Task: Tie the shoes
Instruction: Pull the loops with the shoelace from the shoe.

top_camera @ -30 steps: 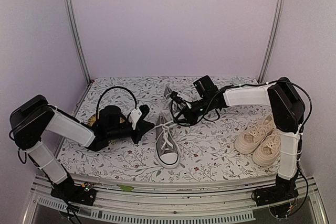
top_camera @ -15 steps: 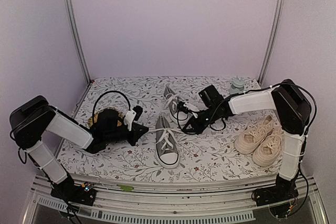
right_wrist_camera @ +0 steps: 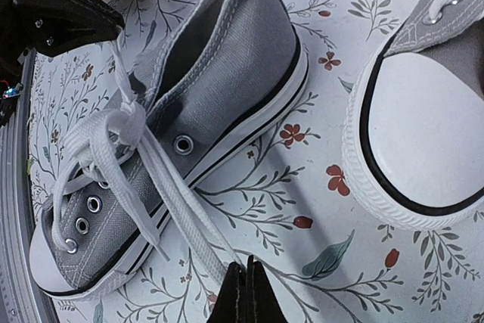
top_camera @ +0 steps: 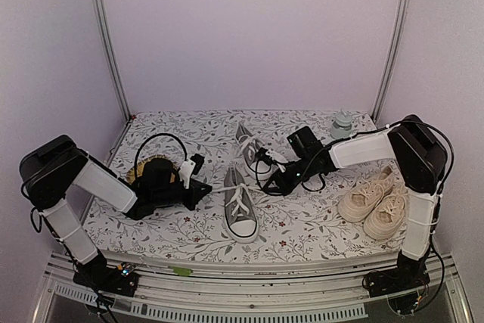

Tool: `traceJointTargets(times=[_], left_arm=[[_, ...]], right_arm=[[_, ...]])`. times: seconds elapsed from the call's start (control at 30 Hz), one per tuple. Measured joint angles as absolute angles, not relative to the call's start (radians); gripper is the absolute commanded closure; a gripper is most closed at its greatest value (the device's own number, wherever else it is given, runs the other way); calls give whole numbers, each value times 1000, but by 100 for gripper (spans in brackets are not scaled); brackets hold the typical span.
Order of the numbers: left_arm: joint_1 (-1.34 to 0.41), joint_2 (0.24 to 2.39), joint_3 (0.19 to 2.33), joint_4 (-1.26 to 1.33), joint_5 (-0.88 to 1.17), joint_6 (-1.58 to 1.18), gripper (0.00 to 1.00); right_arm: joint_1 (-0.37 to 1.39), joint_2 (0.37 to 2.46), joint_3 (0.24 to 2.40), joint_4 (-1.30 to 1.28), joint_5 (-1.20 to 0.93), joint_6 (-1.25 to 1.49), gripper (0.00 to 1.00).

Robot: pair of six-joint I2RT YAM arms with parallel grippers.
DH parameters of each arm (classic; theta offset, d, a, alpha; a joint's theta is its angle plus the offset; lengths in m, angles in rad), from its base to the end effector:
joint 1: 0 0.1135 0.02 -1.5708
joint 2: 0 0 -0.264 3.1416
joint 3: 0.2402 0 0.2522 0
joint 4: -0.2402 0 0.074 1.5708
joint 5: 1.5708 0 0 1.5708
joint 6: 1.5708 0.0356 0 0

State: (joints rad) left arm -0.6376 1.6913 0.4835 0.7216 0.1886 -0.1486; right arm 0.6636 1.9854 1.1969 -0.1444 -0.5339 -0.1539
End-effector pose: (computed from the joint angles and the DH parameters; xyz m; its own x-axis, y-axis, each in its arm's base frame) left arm 0.2300 -0.1787 0.1170 -0.4776 0.1728 -0.8614 0.6544 0.7242 -0.2175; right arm 0.3070 0.2631 0.1396 -0.5075 -0.5643 -0.6511 -0.8569 0.4098 0.3127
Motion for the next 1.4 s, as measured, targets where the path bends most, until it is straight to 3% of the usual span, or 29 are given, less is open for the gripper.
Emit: traceJointTargets(times=[0.93, 1.0, 1.1, 1.17, 1.27, 1.4], left_arm=[[-634, 1742, 491, 722, 198, -158, 100], [-634, 1742, 491, 722, 217, -154, 99], [-632, 1738, 491, 722, 262, -138, 48], [-627, 1719, 484, 720, 286, -136, 39], [-619, 1647, 453, 721, 305, -137, 32], [-617, 1491, 412, 725, 332, -112, 20]], right_arm=[[651, 2031, 1159, -81, -567, -141, 99], [651, 2031, 1159, -84, -576, -142, 90], [648, 2031, 1159, -97, -585, -145, 60], [641, 2023, 1158, -112, -583, -145, 49], [633, 1973, 1157, -134, -575, -153, 38], [632, 1877, 1190, -159, -550, -141, 30]])
